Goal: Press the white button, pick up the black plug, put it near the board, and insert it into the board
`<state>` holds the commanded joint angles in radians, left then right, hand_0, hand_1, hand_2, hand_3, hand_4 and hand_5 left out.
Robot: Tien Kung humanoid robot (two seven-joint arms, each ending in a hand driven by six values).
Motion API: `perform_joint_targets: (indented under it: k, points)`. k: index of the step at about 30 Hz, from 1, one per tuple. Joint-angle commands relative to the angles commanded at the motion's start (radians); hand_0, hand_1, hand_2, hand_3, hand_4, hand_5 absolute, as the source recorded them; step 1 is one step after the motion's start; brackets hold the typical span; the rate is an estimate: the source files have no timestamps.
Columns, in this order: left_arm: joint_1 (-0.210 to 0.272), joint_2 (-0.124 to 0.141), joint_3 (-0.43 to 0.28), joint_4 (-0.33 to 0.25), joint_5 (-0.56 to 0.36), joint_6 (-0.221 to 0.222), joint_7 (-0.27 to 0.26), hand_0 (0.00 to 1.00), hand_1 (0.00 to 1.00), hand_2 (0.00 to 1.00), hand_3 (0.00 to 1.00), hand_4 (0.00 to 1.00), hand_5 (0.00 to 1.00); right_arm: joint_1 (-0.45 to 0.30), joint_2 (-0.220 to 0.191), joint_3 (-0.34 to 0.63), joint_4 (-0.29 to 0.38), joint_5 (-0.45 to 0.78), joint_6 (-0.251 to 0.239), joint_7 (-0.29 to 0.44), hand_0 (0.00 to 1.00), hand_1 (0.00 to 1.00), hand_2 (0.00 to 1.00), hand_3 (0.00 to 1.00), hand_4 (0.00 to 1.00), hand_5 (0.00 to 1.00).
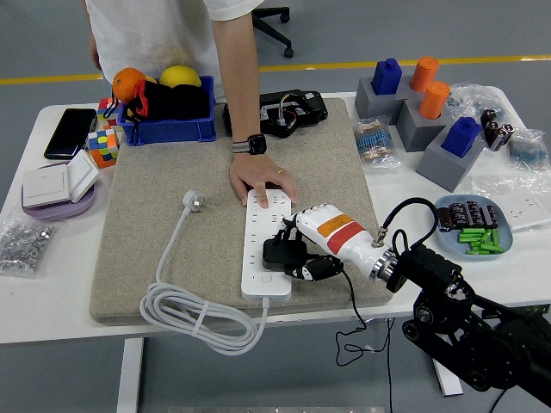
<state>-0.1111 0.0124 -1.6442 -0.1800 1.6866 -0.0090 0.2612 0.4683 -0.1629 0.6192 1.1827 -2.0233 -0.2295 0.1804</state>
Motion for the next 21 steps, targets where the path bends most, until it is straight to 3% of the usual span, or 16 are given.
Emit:
perform_joint_targets:
  k: [12,13,18,19,21]
  points:
    - [-0.001,-0.001,-0.002,0.000,0.000,0.001,0.000,0.466,0.496,0.510,0.576,0.567,0.285,0.001,0.000,0.013,0.000,0.019,0.003,0.008,0.205,0.130,0.148,0.557,0.750,0.002]
    - [-0.001,-0.001,-0.003,0.000,0.001,0.000,0.000,0.467,0.496,0.509,0.578,0.567,0.284,0.001,0.000,0.015,0.000,0.023,0.003,0.011,0.337,0.322,0.324,0.586,0.789,0.002]
    - [0.000,-0.002,-0.004,0.000,-0.001,0.001,-0.001,0.467,0.496,0.509,0.578,0.567,0.284,0.001,0.001,0.019,-0.002,0.034,0.007,0.013,0.337,0.322,0.324,0.586,0.789,0.002]
    - [0.000,-0.002,-0.004,0.000,-0.001,0.001,-0.001,0.466,0.496,0.509,0.577,0.567,0.284,0.001,0.001,0.019,-0.002,0.037,0.009,0.013,0.371,0.416,0.454,0.593,0.824,0.002]
    - [0.000,-0.002,-0.005,0.000,-0.001,0.001,-0.001,0.466,0.496,0.509,0.577,0.567,0.284,0.001,0.000,0.019,-0.003,0.041,0.012,0.013,0.371,0.416,0.454,0.593,0.824,0.002]
